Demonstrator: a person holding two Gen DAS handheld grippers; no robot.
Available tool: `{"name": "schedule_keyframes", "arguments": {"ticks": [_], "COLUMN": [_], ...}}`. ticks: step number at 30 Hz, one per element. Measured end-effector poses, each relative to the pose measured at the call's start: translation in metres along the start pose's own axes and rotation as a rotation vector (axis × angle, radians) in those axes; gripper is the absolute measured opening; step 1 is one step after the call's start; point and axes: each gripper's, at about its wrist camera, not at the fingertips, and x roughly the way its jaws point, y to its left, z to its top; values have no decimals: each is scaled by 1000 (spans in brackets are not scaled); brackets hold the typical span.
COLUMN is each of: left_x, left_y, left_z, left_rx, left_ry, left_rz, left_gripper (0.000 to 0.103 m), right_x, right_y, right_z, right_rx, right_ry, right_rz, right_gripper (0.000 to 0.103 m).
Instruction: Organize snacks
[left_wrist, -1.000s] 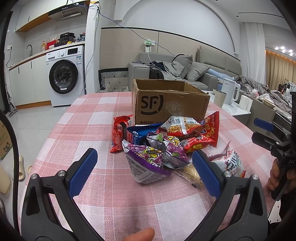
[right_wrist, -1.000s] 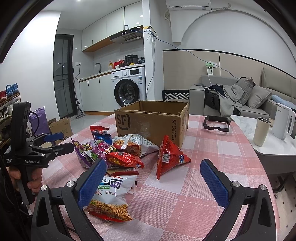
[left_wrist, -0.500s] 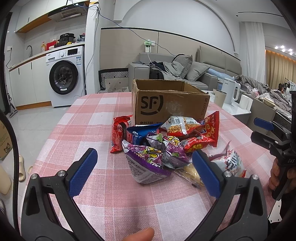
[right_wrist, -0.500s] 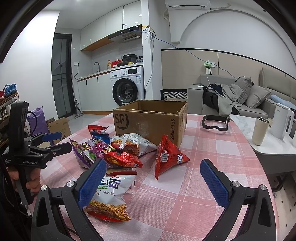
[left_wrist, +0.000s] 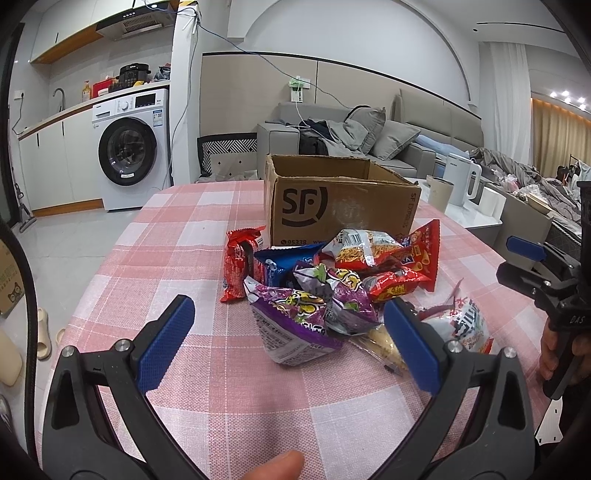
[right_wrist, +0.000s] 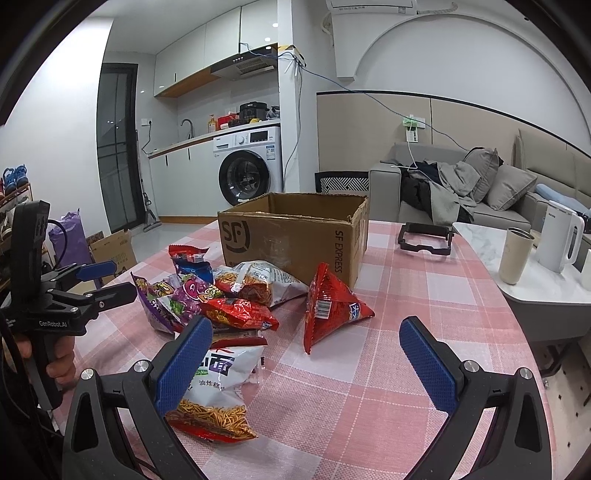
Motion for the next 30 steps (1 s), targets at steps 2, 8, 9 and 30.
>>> {"name": "schedule_keyframes", "arguments": {"ticks": [2,8,9,30], "left_x": [1,5,6,44], "left_y": [2,3,4,14], "left_z": [0,2,3,4], "left_rx": [-8,16,16,33], "left_ry": [6,12,17,172], "left_rz": [-6,17,21,57], "left_gripper": [102,102,102,102], "right_x": [2,8,8,39], "right_y": [-1,-5,-5,41], "right_z": [0,1,1,-19], "right_rx": [4,44,52,49], "right_ry": [10,52,59,302], "right_rz": [0,24,29,168], "right_gripper": [103,103,103,103]}}
